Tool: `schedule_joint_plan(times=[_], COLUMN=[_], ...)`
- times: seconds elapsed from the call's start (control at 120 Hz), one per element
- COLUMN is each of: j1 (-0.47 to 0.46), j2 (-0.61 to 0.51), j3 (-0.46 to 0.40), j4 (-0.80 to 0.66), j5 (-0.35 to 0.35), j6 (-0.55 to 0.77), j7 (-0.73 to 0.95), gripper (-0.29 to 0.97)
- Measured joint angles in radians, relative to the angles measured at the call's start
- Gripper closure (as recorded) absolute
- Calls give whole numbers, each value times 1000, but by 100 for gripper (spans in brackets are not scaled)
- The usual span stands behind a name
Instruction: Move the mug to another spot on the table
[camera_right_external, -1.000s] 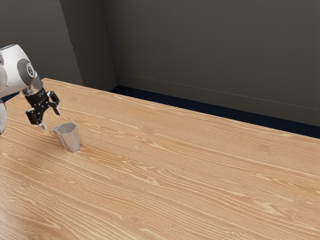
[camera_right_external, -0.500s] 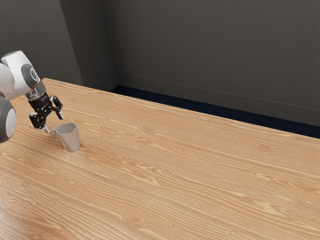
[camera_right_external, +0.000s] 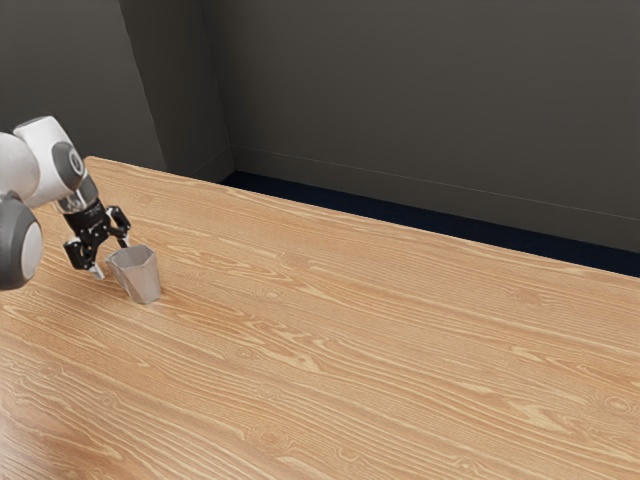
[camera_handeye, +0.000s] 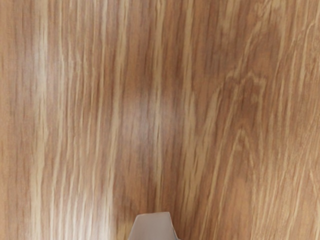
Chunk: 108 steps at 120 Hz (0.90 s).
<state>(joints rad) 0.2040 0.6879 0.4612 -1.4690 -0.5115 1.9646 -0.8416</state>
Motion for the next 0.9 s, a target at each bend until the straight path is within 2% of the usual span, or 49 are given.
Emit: schedule_joint_plan(times=[0.25,0.592,0.725,0.9], j1=[0,0,0,0], j2=[19,21,22,12], j3=[-6,-8,-9,-9], j4=[1,1,1,0], j5=[-13,-12,-10,-35], j6=[4,10,9,-28], j7=[2,5,7,6], gripper=[6,34,50,59])
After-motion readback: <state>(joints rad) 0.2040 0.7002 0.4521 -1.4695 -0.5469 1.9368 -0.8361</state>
